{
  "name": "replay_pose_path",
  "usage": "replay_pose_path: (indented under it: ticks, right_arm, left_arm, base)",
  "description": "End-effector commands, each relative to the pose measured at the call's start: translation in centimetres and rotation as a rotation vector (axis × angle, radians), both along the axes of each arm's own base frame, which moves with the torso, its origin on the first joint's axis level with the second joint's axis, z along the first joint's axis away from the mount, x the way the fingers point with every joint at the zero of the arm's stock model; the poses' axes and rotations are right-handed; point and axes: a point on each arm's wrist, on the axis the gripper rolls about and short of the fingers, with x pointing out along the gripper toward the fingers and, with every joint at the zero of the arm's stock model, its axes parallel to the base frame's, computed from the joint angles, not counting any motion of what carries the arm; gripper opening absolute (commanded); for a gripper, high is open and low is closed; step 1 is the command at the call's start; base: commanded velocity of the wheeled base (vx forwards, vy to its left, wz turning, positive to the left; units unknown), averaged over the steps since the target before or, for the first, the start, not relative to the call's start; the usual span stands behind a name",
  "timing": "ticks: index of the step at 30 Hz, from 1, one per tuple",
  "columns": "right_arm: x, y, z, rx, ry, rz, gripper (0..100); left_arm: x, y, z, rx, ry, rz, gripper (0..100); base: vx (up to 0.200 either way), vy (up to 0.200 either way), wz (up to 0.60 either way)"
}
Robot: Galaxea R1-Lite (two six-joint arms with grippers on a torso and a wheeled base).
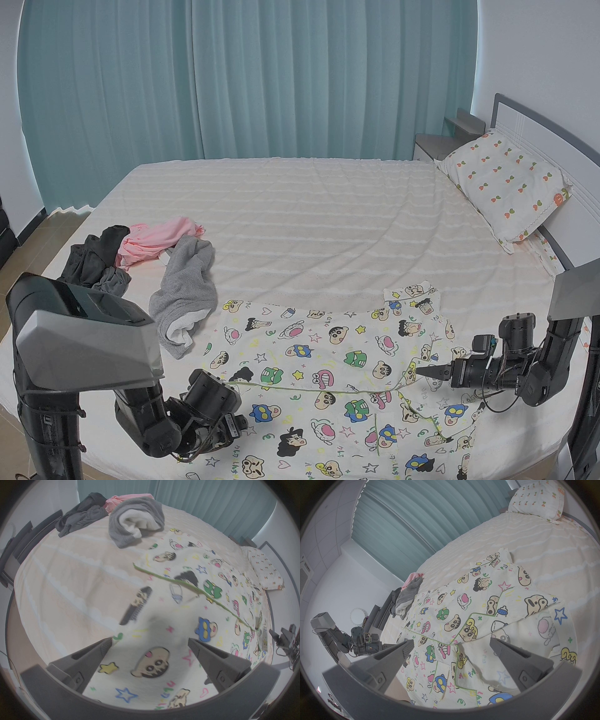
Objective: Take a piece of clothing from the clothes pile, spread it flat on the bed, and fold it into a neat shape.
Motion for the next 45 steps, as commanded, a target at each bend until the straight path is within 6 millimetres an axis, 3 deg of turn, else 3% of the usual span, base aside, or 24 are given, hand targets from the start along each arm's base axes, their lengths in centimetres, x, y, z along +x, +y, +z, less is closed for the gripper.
replay_pose_path:
  ticks: [1,4,22,26,27,35,38,45]
  right_arm:
    - [0.0,0.0,0.0,0.0,-0.001,0.0,100]
    - [0.0,0.0,0.0,0.0,-0.003,0.0,100]
    - [0.0,0.0,0.0,0.0,-0.003,0.0,100]
    - [0.0,0.0,0.0,0.0,-0.003,0.0,100]
    - [0.0,0.0,0.0,0.001,-0.003,0.001,100]
    - [0.0,0.0,0.0,0.0,-0.001,0.0,100]
    - [0.0,0.0,0.0,0.0,-0.001,0.0,100]
    - [0.0,0.0,0.1,0.0,-0.003,0.0,100]
  left_arm:
    - [-0.6,-1.3,1.6,-0.047,-0.044,-0.031,100]
    - [-0.8,-1.3,3.2,-0.086,-0.078,-0.038,100]
    - [-1.9,-3.9,3.3,-0.224,0.025,-0.217,100]
    - [-1.0,-2.6,3.8,-0.215,-0.004,-0.155,100]
    - [-0.4,-1.5,4.0,-0.199,-0.021,-0.1,100]
    - [1.5,2.8,3.0,-0.095,-0.017,-0.04,100]
    - [1.7,3.2,2.5,-0.066,-0.003,-0.057,100]
    - [3.1,2.5,-0.8,0.091,0.005,-0.039,100]
  base:
    - [0.0,0.0,0.0]
    - [0.0,0.0,0.0]
    - [0.0,0.0,0.0]
    - [0.0,0.0,0.0]
    - [0.0,0.0,0.0]
    - [0.0,0.0,0.0]
    - [0.0,0.0,0.0]
    - [0.0,0.0,0.0]
